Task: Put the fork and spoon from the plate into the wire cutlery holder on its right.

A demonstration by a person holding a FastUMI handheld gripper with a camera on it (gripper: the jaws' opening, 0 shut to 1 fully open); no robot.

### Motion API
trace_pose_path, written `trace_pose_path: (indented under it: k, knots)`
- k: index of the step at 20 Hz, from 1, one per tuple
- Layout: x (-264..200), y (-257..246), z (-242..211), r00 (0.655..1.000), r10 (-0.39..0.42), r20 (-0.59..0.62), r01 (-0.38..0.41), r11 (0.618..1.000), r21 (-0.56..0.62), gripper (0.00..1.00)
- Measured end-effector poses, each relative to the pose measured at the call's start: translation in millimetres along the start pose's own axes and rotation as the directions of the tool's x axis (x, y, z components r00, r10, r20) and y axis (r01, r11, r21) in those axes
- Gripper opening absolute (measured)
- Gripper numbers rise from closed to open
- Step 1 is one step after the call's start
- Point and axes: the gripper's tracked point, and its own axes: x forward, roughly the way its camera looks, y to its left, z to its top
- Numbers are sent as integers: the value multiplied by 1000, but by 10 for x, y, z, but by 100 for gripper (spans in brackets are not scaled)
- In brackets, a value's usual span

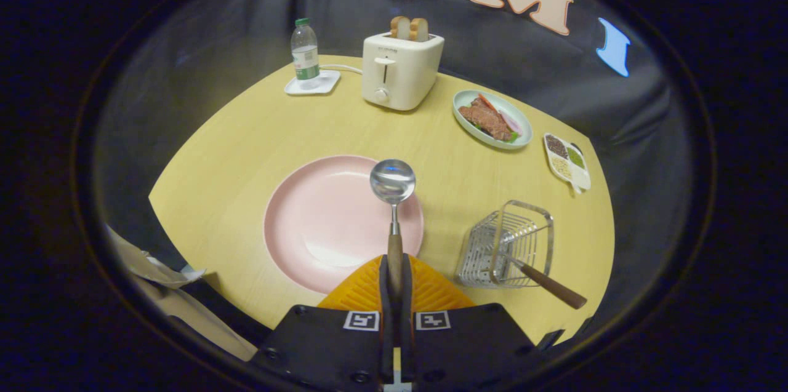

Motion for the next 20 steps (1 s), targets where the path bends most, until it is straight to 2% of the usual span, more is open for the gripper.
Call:
trace_pose_path:
  k: [10, 15, 20]
  knots:
    - [-351, -894, -11, 995, -48, -83, 43, 998, -55, 8]
    - [-483, -1137, -170, 983, -49, -177, 28, 993, -117, 7]
    - [-487, -1233, -300, 965, -48, -257, 20, 994, -112, 8]
